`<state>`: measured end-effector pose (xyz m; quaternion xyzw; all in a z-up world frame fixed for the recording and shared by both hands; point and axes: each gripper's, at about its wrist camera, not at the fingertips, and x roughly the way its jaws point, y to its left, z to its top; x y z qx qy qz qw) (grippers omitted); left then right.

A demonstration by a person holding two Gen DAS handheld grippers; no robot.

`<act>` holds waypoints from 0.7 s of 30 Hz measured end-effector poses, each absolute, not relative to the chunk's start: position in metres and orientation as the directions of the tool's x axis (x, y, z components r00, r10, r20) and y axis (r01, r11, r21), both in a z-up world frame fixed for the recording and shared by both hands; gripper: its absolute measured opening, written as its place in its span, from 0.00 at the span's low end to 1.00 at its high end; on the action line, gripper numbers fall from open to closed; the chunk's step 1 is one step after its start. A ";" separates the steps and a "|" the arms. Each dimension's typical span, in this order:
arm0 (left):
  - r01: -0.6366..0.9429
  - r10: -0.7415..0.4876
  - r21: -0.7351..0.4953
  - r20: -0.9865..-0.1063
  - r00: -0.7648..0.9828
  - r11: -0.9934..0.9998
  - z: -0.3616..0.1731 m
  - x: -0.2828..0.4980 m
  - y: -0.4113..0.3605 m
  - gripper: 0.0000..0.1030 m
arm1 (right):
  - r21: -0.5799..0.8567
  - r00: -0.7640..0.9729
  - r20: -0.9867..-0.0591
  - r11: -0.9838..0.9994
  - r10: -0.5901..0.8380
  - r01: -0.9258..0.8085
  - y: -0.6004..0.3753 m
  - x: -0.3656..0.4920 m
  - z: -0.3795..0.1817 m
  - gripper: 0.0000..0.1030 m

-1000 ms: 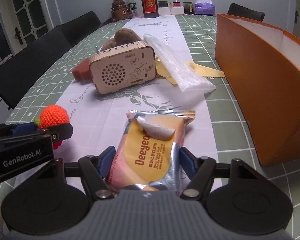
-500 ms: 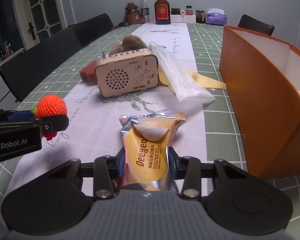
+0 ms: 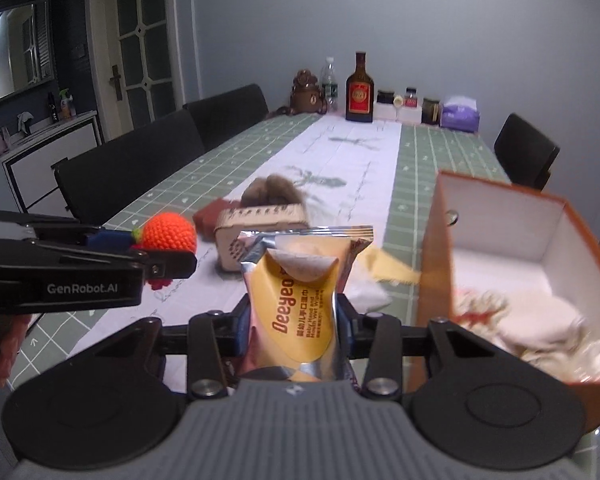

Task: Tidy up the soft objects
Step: 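Carry the packet and strawberry into the orange box and open both grippers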

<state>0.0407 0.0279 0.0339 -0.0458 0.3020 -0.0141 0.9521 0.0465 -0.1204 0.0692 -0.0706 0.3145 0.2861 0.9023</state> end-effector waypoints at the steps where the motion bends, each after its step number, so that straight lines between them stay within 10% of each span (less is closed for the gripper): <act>1: 0.015 -0.071 -0.103 -0.565 0.822 0.995 0.039 0.044 0.024 0.50 | 0.045 0.645 -0.605 0.828 0.468 -0.559 -0.127 0.049 0.075 0.40; 21: 0.294 -0.304 -0.114 -0.576 0.759 0.949 0.058 0.136 -0.085 0.50 | -0.044 0.674 -0.663 0.882 0.325 -0.469 -0.245 0.131 0.114 0.40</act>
